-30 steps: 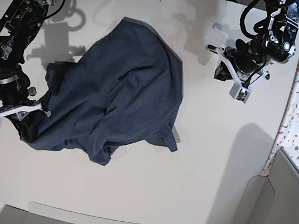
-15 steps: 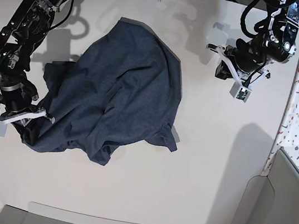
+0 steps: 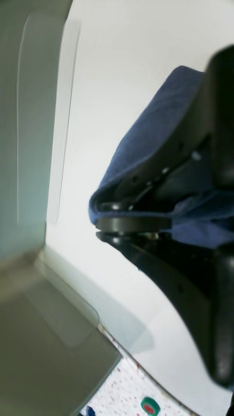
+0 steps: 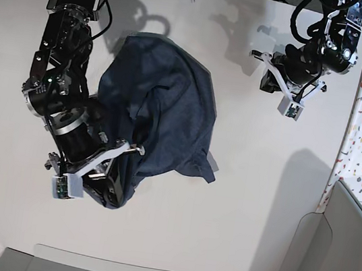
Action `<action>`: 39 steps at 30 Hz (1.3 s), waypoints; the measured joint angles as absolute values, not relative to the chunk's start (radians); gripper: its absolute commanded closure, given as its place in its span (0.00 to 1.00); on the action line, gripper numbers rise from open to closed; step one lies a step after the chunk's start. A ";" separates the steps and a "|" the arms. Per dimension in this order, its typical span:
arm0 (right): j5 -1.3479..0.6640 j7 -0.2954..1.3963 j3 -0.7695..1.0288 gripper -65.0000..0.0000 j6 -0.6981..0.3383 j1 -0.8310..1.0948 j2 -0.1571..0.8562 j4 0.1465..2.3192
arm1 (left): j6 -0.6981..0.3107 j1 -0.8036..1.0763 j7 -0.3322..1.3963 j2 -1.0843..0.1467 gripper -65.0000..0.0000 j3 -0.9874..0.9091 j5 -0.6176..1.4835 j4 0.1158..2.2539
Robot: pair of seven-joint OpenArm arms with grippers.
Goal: Layout the t-shirt on the table in an organized manner, then fold the t-shirt properly
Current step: 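Pull the shirt hem with the right gripper, then release it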
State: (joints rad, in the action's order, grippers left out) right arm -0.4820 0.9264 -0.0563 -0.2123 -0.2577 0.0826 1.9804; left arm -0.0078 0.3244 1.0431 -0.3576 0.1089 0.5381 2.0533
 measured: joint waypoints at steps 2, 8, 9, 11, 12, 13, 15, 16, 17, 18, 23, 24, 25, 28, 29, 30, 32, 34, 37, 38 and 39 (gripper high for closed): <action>-0.437 0.924 -0.076 1.00 -0.213 -0.258 0.066 1.980 | -0.008 0.337 1.036 -0.358 1.00 0.104 0.538 2.053; -0.267 0.923 -0.109 1.00 -0.213 -0.258 0.020 1.979 | -0.007 0.360 1.044 -0.358 1.00 0.105 0.537 2.053; -0.232 0.923 -0.110 1.00 -0.213 -0.258 0.009 1.978 | -0.008 0.360 1.043 -0.358 1.00 0.105 0.538 2.053; -0.167 0.918 -0.111 1.00 -0.213 -0.262 -0.010 1.959 | -0.008 0.360 1.043 -0.358 1.00 0.106 0.538 2.053; -0.128 0.920 -0.111 1.00 -0.213 -0.269 -0.016 1.942 | -0.008 0.360 1.042 -0.358 1.00 0.107 0.538 2.053; -0.087 0.923 -0.111 0.99 -0.213 -0.284 -0.017 1.913 | -0.008 0.360 1.044 -0.358 1.00 0.107 0.538 2.053; -0.019 0.919 -0.110 0.91 -0.213 -0.315 -0.026 1.841 | -0.008 0.360 1.044 -0.358 1.00 0.108 0.538 2.053; 0.006 0.921 -0.108 0.84 -0.213 -0.333 -0.032 1.801 | -0.008 0.360 1.044 -0.358 1.00 0.107 0.538 2.053; 0.025 0.921 -0.107 0.76 -0.214 -0.346 -0.038 1.764 | -0.008 0.360 1.044 -0.358 1.00 0.107 0.538 2.053; 0.047 0.920 -0.108 0.68 -0.214 -0.363 -0.037 1.727 | -0.008 0.360 1.043 -0.358 1.00 0.108 0.538 2.053; 0.076 0.922 -0.108 0.41 -0.217 -0.379 -0.034 1.660 | -0.008 0.360 1.044 -0.358 1.00 0.109 0.538 2.053; 0.074 0.922 -0.104 0.39 -0.217 -0.376 -0.035 1.663 | -0.008 0.360 1.044 -0.358 1.00 0.109 0.538 2.053; 0.073 0.925 -0.103 0.37 -0.217 -0.372 -0.034 1.675 | -0.008 0.360 1.044 -0.358 1.00 0.109 0.538 2.053; 0.075 0.917 -0.101 0.37 -0.217 -0.316 -0.034 1.768 | -0.008 0.377 1.036 -0.358 0.98 0.109 0.539 2.053; 0.076 0.916 -0.097 0.37 -0.217 -0.285 -0.034 1.804 | -0.008 0.385 1.037 -0.357 0.96 0.109 0.538 2.053; 0.072 0.916 -0.083 0.37 -0.217 -0.254 -0.034 1.835 | -0.008 0.389 1.038 -0.357 0.93 0.109 0.538 2.053; 0.069 0.919 -0.041 0.37 -0.221 -0.184 -0.026 1.895 | -0.007 0.394 1.045 -0.358 0.88 0.109 0.537 2.052; 0.070 0.921 0.019 0.37 -0.221 -0.117 -0.017 1.942 | -0.008 0.391 1.044 -0.358 0.85 0.109 0.538 2.052; 0.077 0.915 0.098 0.37 -0.221 -0.028 -0.016 1.963 | -0.008 0.389 1.044 -0.357 0.85 0.110 0.539 2.052; 0.078 0.922 0.114 0.37 -0.221 -0.002 -0.015 1.961 | -0.008 0.389 1.044 -0.358 0.85 0.110 0.542 2.052; 0.076 0.923 0.124 0.37 -0.221 0.029 -0.011 1.961 | -0.008 0.389 1.043 -0.358 0.85 0.109 0.542 2.052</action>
State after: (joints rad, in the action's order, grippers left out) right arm 0.0757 0.9230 0.1238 -0.2214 0.0292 -0.0109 1.9606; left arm -0.0078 0.3885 1.0431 -0.3576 0.1093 0.5419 2.0521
